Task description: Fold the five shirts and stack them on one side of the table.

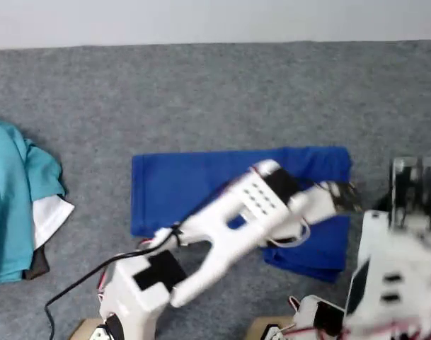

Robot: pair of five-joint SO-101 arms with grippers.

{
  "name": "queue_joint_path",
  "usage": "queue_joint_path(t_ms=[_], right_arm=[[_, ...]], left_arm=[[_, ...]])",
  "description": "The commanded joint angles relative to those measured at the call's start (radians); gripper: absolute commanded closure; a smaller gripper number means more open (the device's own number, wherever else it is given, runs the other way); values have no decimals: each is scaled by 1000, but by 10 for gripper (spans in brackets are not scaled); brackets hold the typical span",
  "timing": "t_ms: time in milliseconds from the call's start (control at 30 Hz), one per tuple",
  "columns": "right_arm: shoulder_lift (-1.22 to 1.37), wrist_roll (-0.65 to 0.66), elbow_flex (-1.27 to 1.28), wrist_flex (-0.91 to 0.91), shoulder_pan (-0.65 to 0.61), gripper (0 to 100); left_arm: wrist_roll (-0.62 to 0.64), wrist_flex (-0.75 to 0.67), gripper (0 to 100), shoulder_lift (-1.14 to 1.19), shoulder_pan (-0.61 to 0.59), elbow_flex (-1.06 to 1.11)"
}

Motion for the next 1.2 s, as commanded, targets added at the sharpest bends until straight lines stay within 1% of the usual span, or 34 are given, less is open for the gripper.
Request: queue_joint_path(t_ms=[0,100,200,433,667,900,1167], right_arm=[[-28,-11,-38,36,15,987],[-38,-8,-38,41,15,987],[-41,-6,-38,41,15,986],[-42,-6,3,41,15,985],[-44,-5,54,41,15,985],[-44,-5,52,38,13,984],[-44,-5,52,33,13,984]], left_arm=[[11,-18,931,37,60,-108],[11,3,874,98,84,-183],[11,51,844,170,112,-269],[11,147,803,353,149,-493],[9,150,792,480,152,-644],[8,152,803,554,149,-688],[3,150,938,588,149,-690]])
